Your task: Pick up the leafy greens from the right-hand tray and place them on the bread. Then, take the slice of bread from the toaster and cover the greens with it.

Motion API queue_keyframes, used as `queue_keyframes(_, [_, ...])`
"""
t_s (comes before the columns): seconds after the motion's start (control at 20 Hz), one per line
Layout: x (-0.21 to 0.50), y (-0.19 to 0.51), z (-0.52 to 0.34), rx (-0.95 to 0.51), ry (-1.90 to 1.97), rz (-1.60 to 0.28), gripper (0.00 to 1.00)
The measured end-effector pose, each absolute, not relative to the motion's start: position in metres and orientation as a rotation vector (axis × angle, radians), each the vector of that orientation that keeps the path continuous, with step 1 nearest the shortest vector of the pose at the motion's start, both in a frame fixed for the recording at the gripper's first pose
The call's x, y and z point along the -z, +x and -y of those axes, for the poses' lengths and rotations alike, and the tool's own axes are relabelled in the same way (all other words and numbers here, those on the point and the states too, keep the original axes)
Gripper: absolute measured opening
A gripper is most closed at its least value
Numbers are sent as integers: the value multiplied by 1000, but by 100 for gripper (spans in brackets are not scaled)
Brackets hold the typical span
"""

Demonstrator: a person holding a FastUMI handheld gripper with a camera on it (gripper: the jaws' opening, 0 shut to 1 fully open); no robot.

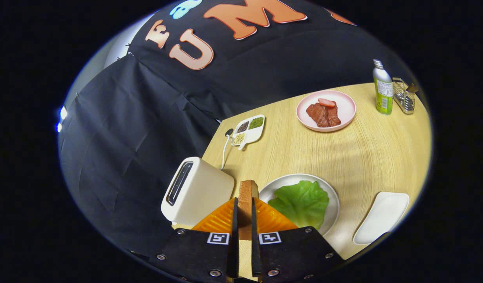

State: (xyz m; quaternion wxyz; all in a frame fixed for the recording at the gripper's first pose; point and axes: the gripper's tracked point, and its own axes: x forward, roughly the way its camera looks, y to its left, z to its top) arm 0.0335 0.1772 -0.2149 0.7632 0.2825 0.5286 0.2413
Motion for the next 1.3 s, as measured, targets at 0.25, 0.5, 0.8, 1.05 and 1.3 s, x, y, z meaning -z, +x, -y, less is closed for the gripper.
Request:
queue_keyframes(0.25, [240, 26, -172, -553, 615, -1163, 13])
queue_keyframes(0.5, [260, 27, -162, -559, 657, -1138, 13])
queue_keyframes(0.8, [291, 32, -134, -494, 410, -1071, 24])
queue_keyframes(1.05, [300, 36, -121, -460, 245, -1017, 55])
queue_keyframes(1.3, [258, 62, -96, -383, 191, -814, 67])
